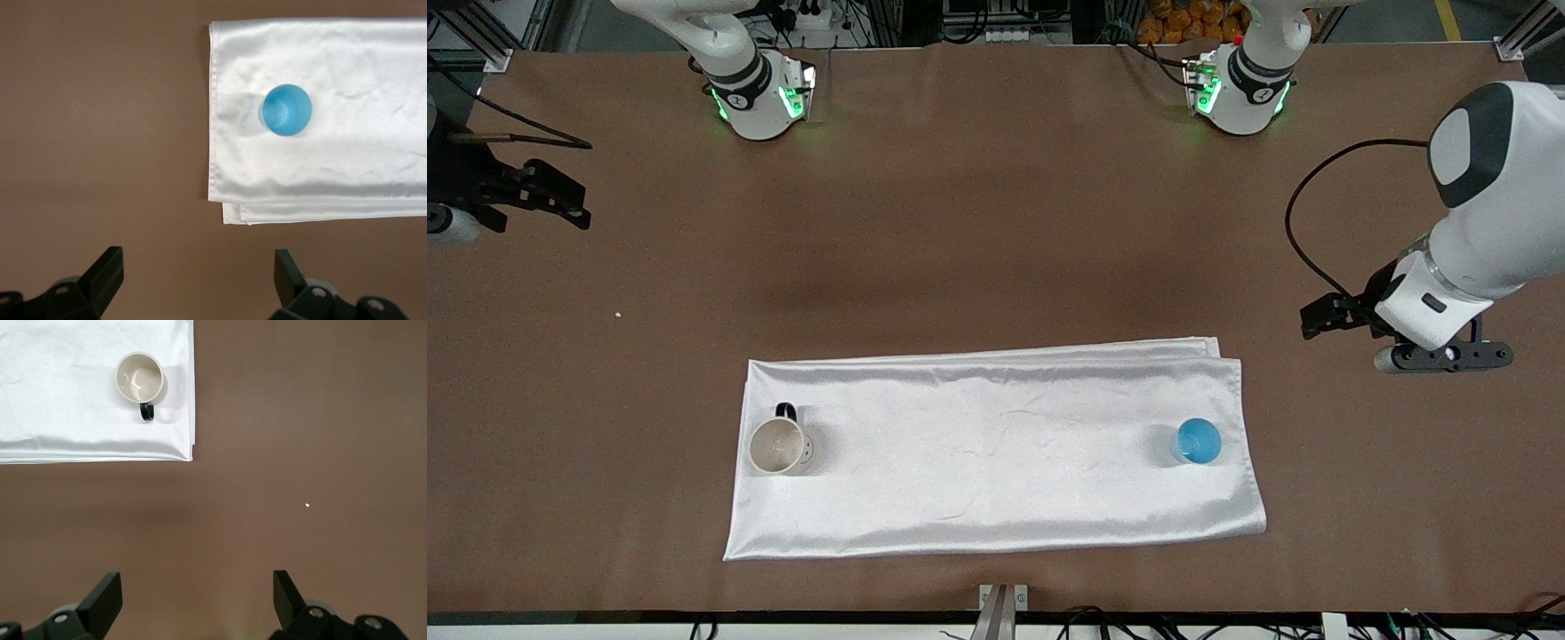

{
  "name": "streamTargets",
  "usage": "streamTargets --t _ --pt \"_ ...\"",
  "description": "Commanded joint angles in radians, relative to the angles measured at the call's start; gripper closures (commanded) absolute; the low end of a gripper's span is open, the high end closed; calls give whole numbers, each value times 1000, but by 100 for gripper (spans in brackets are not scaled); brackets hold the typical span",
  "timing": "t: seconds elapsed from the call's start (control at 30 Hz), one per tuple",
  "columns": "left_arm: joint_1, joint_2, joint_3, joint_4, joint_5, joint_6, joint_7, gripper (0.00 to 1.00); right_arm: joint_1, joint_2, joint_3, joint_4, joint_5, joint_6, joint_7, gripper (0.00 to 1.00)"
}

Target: Place blue cup into white mug on table

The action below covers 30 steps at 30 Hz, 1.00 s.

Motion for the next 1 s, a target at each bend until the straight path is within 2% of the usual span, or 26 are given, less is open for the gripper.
streamTargets --t 0.0,0.23,0.43,0.97 --pt "-4 17 -5 0 22 29 -27 0 -7 10 1 18 4 -13 -11 0" --pt "-4 32 -5 3 22 51 -27 0 1 38 1 12 7 1 -11 0" --pt "-5 41 -6 6 34 69 -27 0 9 123 1 10 76 50 -11 0" --pt "-36 136 -6 10 37 196 -69 0 59 323 7 -28 83 247 5 0"
